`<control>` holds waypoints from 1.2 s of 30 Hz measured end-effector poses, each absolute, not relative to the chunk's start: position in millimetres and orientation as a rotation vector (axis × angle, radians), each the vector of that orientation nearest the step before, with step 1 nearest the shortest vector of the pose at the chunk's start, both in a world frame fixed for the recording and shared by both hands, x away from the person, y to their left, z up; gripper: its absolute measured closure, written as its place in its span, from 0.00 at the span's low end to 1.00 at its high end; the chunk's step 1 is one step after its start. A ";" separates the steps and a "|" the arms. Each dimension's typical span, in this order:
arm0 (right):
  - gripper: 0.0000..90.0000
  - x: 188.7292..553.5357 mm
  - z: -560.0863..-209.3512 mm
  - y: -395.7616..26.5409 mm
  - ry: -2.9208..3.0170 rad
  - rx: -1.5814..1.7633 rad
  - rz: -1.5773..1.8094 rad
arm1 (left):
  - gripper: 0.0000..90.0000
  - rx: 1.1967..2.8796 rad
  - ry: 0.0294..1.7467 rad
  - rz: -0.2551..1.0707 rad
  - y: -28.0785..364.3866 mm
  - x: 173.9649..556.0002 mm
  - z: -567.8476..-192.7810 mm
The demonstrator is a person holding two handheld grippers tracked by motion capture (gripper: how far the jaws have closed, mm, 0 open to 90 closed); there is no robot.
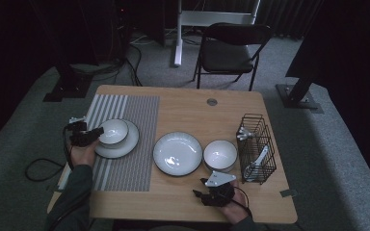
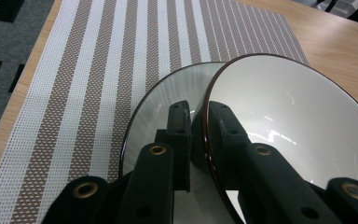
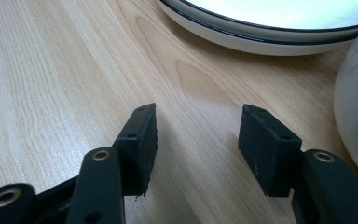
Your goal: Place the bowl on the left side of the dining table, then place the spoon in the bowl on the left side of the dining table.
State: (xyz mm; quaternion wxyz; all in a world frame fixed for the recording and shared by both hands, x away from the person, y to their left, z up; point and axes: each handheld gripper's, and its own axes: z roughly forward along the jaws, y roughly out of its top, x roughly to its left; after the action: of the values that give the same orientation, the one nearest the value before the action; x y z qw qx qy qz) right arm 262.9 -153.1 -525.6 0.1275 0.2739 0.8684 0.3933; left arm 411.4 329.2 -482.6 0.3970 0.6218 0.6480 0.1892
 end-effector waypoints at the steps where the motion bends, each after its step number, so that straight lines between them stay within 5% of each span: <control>1: 0.52 262.9 -525.6 -153.1 2.527 0.798 1.144 | 0.84 1.572 1.638 0.482 329.3 411.1 -482.4; 12: 0.52 263.0 -525.6 -153.1 2.527 0.797 1.144 | 0.74 1.525 1.592 0.567 332.5 401.2 -466.9; 36: 0.51 263.6 -525.6 -152.6 2.528 0.796 1.144 | 0.70 1.544 1.438 0.600 307.3 382.2 -441.7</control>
State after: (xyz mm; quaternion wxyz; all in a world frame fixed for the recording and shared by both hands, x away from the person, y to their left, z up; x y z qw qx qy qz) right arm 263.6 -152.6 -525.6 0.1271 0.2735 0.8687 0.3930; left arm 382.2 307.3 -441.7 0.4566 0.6262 0.5831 0.2435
